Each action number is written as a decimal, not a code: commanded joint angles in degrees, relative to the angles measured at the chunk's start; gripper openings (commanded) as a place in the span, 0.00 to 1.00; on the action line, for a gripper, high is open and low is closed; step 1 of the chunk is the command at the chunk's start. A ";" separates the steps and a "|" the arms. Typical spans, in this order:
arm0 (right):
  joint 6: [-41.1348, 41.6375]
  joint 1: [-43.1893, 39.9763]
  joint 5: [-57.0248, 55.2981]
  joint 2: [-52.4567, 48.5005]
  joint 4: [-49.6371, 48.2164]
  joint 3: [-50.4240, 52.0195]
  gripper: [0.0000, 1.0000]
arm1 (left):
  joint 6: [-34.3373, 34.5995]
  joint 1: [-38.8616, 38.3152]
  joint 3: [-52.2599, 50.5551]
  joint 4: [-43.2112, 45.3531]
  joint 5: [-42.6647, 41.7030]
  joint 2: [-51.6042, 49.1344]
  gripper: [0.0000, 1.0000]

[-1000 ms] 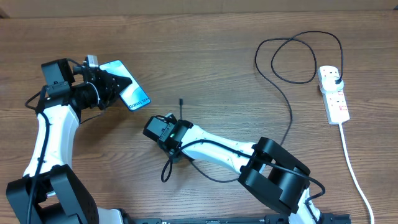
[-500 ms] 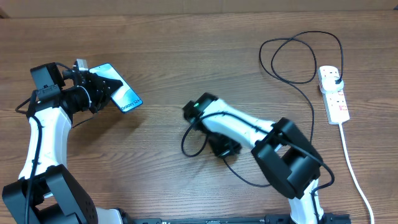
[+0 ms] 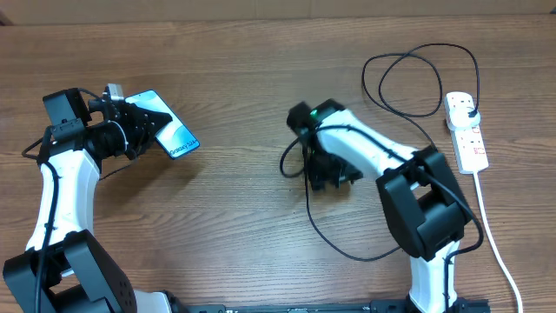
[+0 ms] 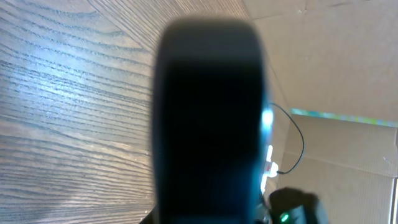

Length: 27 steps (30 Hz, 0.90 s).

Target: Plug charger to phone and switch on socket

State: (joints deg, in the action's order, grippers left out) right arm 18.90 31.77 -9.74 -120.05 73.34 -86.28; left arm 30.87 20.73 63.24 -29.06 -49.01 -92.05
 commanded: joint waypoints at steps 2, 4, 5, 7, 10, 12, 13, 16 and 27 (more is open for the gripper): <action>-0.74 -2.29 7.34 0.09 -3.43 -6.16 0.56 | -1.77 0.15 0.61 -0.61 -1.44 0.57 0.13; -0.68 -2.60 10.56 0.09 -7.41 -7.48 0.44 | -1.75 0.15 0.61 -0.87 -1.44 0.55 0.13; -0.61 -2.60 11.76 0.09 -9.46 -7.58 0.38 | -1.75 0.15 0.61 -0.94 -1.46 0.57 0.13; 1.95 -2.60 12.26 0.04 -12.70 -7.54 0.33 | -1.75 0.15 0.61 -0.98 -1.60 0.55 0.13; 4.57 -2.21 12.41 -0.22 -13.79 -7.54 0.32 | -1.75 0.13 0.61 -1.22 -1.60 0.55 0.13; 5.38 -1.84 12.39 -0.52 -13.77 -7.54 0.34 | -1.77 0.13 0.61 -1.25 -1.57 0.57 0.13; 5.38 -1.55 12.15 -0.68 -13.77 -7.50 0.36 | -1.77 0.13 0.61 -1.22 -1.60 0.55 0.13; 5.68 -0.85 9.18 -1.44 -13.66 -7.43 0.38 | -1.77 0.13 0.61 -1.20 -1.57 0.55 0.15; 6.64 -0.22 7.89 -4.48 -13.51 -7.43 0.38 | -1.77 0.15 0.61 -1.20 -1.60 0.57 0.15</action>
State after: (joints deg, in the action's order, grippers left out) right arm 24.84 31.16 -0.91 -123.44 60.03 -93.03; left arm 30.85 20.73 63.24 -30.46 -49.01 -92.05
